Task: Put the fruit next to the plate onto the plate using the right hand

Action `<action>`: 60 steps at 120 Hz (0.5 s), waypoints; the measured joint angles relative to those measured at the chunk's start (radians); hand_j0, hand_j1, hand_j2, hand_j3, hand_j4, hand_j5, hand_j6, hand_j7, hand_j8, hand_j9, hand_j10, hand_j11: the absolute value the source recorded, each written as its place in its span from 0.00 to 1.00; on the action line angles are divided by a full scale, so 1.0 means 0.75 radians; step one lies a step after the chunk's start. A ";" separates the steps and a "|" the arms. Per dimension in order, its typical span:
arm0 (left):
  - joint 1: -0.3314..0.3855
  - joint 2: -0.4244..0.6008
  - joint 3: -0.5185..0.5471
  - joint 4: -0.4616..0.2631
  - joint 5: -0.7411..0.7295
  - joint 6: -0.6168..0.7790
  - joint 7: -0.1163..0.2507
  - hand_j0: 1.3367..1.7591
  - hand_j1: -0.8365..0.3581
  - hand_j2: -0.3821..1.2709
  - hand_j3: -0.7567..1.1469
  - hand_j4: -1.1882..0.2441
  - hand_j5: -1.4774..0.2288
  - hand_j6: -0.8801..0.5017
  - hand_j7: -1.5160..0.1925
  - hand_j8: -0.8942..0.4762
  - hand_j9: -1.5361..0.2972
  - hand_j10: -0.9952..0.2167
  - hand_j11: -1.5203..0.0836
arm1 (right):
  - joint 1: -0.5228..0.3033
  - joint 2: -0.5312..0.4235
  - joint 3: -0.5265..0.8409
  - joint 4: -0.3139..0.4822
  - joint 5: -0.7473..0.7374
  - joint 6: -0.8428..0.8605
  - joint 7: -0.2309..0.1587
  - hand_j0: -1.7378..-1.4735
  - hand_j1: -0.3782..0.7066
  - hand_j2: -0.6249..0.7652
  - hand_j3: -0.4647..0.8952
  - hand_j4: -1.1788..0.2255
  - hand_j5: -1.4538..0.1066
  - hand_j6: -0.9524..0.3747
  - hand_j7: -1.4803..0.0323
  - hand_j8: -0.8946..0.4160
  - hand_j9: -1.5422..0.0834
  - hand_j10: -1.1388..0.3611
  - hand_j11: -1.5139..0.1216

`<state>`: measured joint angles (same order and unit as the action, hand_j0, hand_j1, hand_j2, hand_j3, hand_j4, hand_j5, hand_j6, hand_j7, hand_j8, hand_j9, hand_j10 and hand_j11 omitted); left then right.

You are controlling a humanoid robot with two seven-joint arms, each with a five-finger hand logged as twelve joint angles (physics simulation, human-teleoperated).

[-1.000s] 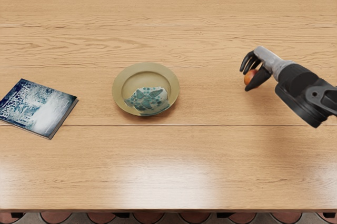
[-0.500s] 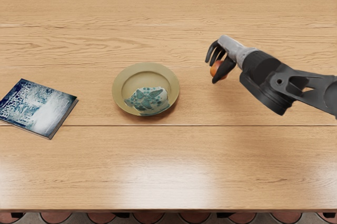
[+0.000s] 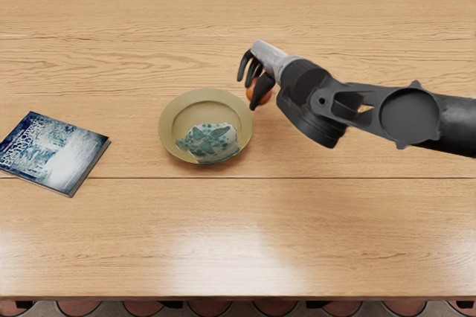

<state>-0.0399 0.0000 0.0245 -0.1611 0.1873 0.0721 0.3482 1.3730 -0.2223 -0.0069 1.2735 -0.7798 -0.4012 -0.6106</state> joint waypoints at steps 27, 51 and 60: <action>0.000 0.000 0.000 0.000 0.000 0.000 0.000 0.76 0.97 0.23 0.40 0.82 0.85 0.62 0.87 0.64 0.82 0.81 0.93 | 0.042 0.157 -0.025 -0.142 0.010 0.007 0.002 0.32 0.66 0.86 0.34 0.24 0.17 0.06 0.23 0.39 0.24 0.44 0.21; 0.000 0.000 0.001 0.000 0.001 0.000 0.000 0.76 0.97 0.23 0.40 0.82 0.85 0.62 0.87 0.64 0.82 0.81 0.93 | 0.059 0.268 -0.035 -0.278 0.031 0.027 0.003 0.32 0.64 0.86 0.34 0.24 0.16 0.06 0.23 0.37 0.22 0.44 0.21; 0.000 0.000 0.001 0.000 0.001 0.000 0.000 0.76 0.97 0.23 0.40 0.82 0.85 0.62 0.87 0.64 0.82 0.81 0.93 | 0.065 0.282 -0.037 -0.332 0.033 0.040 0.003 0.32 0.63 0.85 0.34 0.24 0.17 0.06 0.23 0.35 0.22 0.43 0.21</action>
<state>-0.0399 0.0000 0.0255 -0.1611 0.1882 0.0721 0.3482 1.4218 -0.0104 -0.0344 1.0245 -0.7550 -0.3711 -0.6086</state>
